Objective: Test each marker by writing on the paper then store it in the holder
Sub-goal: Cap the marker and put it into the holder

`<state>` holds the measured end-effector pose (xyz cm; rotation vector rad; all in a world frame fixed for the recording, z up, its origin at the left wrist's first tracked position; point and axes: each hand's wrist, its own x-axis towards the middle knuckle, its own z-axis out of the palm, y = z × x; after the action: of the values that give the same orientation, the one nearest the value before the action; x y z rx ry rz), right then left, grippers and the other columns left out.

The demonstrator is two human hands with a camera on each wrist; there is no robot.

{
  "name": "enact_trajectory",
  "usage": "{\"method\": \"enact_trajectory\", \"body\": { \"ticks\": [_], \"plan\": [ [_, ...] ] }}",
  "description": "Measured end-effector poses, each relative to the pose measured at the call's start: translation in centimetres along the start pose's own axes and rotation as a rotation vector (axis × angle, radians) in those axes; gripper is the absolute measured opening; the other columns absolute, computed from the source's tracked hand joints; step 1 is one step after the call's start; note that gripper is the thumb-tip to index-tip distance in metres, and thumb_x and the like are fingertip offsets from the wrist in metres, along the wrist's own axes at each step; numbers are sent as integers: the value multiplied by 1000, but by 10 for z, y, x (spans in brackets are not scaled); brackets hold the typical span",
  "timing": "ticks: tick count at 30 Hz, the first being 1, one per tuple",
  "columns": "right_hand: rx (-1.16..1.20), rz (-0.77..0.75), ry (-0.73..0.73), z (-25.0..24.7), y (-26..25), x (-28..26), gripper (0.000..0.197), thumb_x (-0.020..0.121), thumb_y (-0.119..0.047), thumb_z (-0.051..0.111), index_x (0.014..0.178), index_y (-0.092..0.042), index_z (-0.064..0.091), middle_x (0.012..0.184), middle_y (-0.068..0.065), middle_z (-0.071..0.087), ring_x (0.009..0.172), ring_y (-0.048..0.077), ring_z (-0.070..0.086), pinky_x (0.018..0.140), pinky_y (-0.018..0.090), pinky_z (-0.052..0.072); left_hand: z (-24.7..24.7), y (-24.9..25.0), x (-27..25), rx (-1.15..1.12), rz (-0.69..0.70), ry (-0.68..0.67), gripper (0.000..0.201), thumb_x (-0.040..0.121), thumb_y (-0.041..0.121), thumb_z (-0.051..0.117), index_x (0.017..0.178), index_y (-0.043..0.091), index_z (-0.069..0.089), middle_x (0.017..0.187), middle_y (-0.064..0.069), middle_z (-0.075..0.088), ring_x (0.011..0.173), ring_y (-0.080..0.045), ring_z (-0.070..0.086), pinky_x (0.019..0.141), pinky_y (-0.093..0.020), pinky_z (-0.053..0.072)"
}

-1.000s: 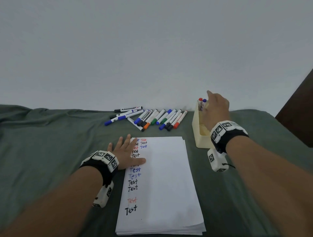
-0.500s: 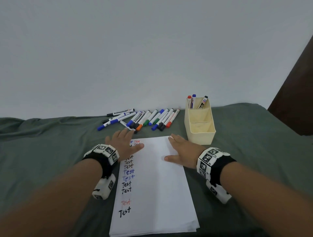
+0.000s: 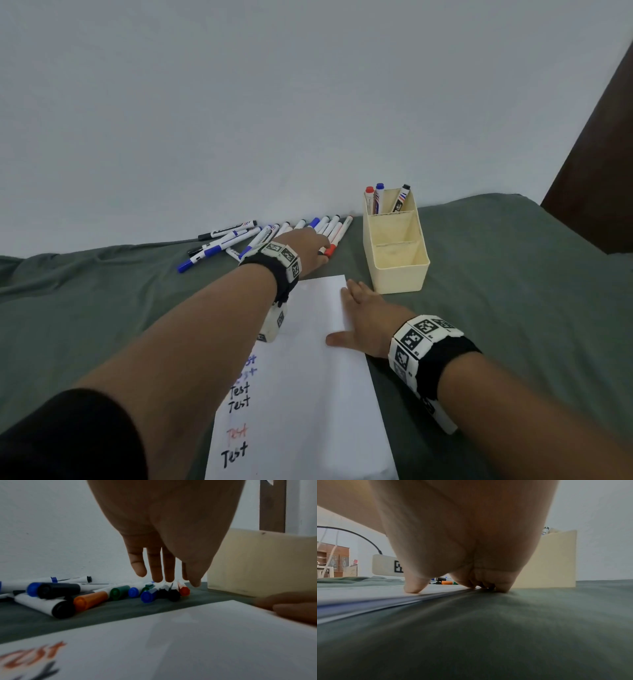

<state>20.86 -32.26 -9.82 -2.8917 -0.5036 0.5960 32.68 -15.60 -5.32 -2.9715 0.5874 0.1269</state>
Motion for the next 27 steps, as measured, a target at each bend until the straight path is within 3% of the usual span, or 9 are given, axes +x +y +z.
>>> {"method": "enact_trajectory", "body": {
  "ticks": [3,8,10,14,16,18,22,24,27],
  "plan": [
    [0,-5,-5,0,0,1,108,90,-73,48,161,-10,-5,169,7,-13,156,23,-8,124,40,8,6,2,12,63,10,24,34,95,51,49,125,39,57,116,3,51,117,-23,45,100,-45,35],
    [12,-7,-13,-2,0,2,109,90,-72,50,161,-10,-5,169,6,-13,156,24,-7,124,39,7,14,8,26,132,-10,23,44,93,54,51,121,21,58,125,-3,53,116,-28,48,100,-51,40],
    [21,-8,-10,-2,0,2,108,90,-71,50,161,-10,-5,169,7,-13,156,24,-7,124,39,7,18,11,29,104,-23,48,48,93,50,54,130,19,52,132,-3,52,120,-30,48,101,-53,39],
    [34,-14,7,-3,-1,-1,108,90,-70,52,161,-10,-3,169,7,-11,156,24,-6,124,39,9,21,15,28,139,-47,134,41,96,40,47,130,20,53,133,-3,54,124,-30,47,104,-56,35],
    [44,-21,10,-5,-1,-2,109,89,-70,53,161,-10,-2,169,7,-10,156,24,-6,124,39,9,18,16,25,97,-84,148,34,96,37,43,121,20,58,125,-2,58,124,-29,47,106,-53,34],
    [65,-27,7,-7,0,-3,110,88,-70,55,161,-11,-2,169,7,-10,156,24,-5,124,40,11,12,12,20,46,-134,128,23,96,38,43,94,21,58,104,-2,58,110,-25,50,100,-45,37],
    [96,-46,79,-10,-1,-6,104,88,-68,58,161,-13,8,170,4,0,155,22,7,123,41,22,-3,-3,-2,-31,-168,90,34,93,40,50,68,16,51,77,-4,51,74,-21,51,65,-32,38],
    [95,-64,160,-12,-1,-8,90,92,-63,56,158,-16,19,168,2,11,151,23,21,118,40,31,-7,-14,-22,-89,-159,120,31,90,37,53,66,17,58,72,-2,53,67,-19,51,55,-29,34],
    [85,-123,308,-16,-2,-10,71,95,-50,60,152,-19,32,158,0,26,137,25,37,110,40,39,-9,-29,-55,-193,-135,211,21,86,38,60,77,23,72,75,4,62,75,-17,57,64,-29,47]
  ]
}}
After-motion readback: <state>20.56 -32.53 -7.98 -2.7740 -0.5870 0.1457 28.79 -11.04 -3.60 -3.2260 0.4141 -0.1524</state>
